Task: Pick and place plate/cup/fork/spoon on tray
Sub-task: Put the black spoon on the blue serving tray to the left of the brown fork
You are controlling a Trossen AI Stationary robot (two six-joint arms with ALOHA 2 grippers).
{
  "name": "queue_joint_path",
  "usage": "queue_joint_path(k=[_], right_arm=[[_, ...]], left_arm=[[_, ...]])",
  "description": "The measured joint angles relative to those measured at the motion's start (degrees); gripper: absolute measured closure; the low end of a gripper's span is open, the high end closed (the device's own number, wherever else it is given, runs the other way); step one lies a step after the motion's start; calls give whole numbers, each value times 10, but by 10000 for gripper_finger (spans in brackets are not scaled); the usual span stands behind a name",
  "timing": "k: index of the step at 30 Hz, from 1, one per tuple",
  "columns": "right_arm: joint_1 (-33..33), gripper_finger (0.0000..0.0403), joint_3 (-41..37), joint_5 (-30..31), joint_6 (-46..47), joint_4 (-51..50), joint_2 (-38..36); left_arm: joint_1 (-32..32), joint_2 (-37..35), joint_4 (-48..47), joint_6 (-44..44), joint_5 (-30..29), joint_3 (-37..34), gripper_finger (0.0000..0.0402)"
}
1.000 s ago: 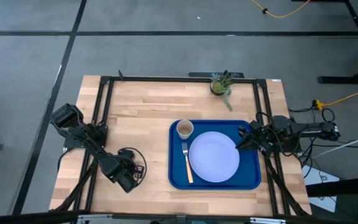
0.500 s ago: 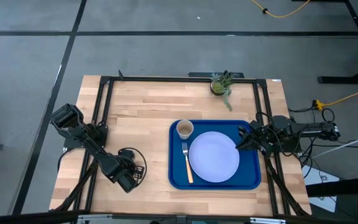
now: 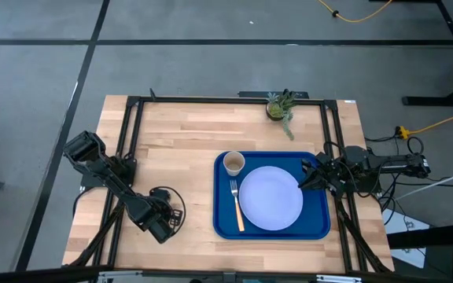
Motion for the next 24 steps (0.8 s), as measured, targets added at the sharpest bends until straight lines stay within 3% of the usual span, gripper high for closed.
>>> queue_joint_path(k=[6, 12, 15, 18, 24], right_arm=[[0, 338, 0, 0, 0, 0, 0], [0, 338, 0, 0, -1, 0, 0], [0, 338, 0, 0, -1, 0, 0], [0, 338, 0, 0, -1, 0, 0], [0, 338, 0, 1, -2, 0, 0]], left_arm=[[0, 0, 0, -3, 5, 0, 314], [6, 0, 0, -42, 24, 0, 388], [17, -4, -2, -59, 24, 9, 393], [36, 1, -11, -30, 26, 40, 397], [77, -1, -9, 24, -42, 133, 399]])
